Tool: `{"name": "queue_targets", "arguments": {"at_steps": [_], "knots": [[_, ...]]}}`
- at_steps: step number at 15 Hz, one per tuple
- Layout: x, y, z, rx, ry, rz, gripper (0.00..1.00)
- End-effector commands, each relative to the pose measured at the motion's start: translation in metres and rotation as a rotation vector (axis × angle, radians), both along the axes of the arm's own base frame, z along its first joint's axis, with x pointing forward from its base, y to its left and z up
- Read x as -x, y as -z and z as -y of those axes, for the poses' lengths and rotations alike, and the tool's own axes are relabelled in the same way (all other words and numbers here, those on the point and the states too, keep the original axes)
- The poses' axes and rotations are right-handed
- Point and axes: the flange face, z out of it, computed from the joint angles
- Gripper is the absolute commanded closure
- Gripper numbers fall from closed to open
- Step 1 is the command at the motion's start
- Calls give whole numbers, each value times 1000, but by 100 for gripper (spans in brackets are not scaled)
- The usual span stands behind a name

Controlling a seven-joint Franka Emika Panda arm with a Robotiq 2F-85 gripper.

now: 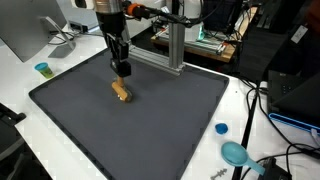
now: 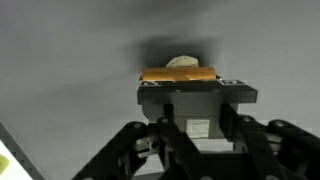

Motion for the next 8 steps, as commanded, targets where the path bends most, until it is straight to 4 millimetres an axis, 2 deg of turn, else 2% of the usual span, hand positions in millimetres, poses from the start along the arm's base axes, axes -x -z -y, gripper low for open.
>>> {"name": "queue_targets", "arguments": {"at_steps": [1, 4, 8], "knots": [[8, 20, -8, -46, -19, -98, 79], [6, 34, -10, -47, 2, -120, 79], [6, 43, -12, -37, 9, -170, 79]]}}
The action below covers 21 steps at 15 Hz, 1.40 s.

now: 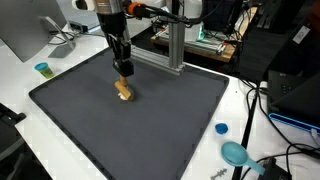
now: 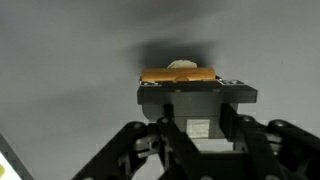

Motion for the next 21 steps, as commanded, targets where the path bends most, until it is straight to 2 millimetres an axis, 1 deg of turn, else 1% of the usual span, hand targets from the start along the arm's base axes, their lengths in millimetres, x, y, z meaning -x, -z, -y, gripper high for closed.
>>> {"name": "queue_targets", "arguments": {"at_steps": [1, 5, 8, 9, 10, 11, 12, 14, 16, 18, 19, 21], "knots": [[5, 43, -10, -28, 13, -140, 79], [4, 48, -15, -49, 26, -148, 79], [-5, 45, -17, -61, 53, -94, 79], [-9, 40, -15, -65, 60, -85, 79], [-10, 34, -13, -63, 59, -96, 79], [-6, 25, -13, -71, 34, -120, 79], [3, 9, -13, -80, -4, -122, 79], [18, -13, -13, -129, -104, -98, 79], [29, -25, -12, -173, -151, -64, 79], [32, -34, -2, -183, -127, -38, 79], [17, -17, -12, -151, -122, -74, 54], [23, -28, -5, -157, -121, -60, 54]]}}
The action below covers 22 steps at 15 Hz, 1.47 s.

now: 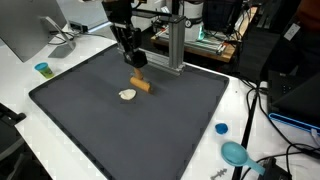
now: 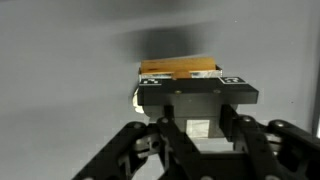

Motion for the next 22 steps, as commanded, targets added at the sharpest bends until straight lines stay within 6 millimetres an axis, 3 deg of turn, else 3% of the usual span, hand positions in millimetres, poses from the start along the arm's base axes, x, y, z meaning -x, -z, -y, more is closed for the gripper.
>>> {"name": "queue_targets", "arguments": {"at_steps": [1, 6, 11, 18, 22], "knots": [[2, -2, 2, -1, 1, 1, 79], [-21, 3, 3, 39, 95, 89, 79], [-26, 7, 14, 83, 179, 77, 79], [-46, 38, 28, 93, 281, 60, 79], [-63, 35, 31, 96, 335, 89, 79]]}}
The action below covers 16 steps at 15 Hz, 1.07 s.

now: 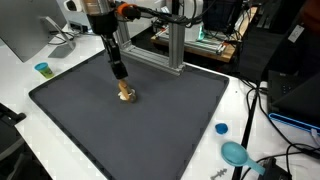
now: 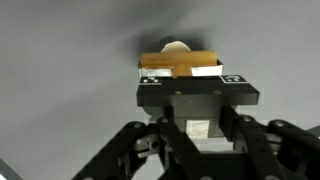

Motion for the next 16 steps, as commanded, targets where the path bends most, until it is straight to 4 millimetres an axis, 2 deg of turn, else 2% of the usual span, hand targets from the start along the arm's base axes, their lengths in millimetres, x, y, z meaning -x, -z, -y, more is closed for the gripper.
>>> {"name": "queue_targets", "arguments": {"at_steps": [1, 5, 11, 15, 16], "knots": [[-24, 11, 4, 35, 47, 8, 79], [-30, 30, -1, 50, 47, -91, 79], [-51, 26, 7, 21, 77, -23, 79], [-61, 38, 16, 14, 104, -10, 79], [-65, 35, 19, 14, 112, 3, 79]]}}
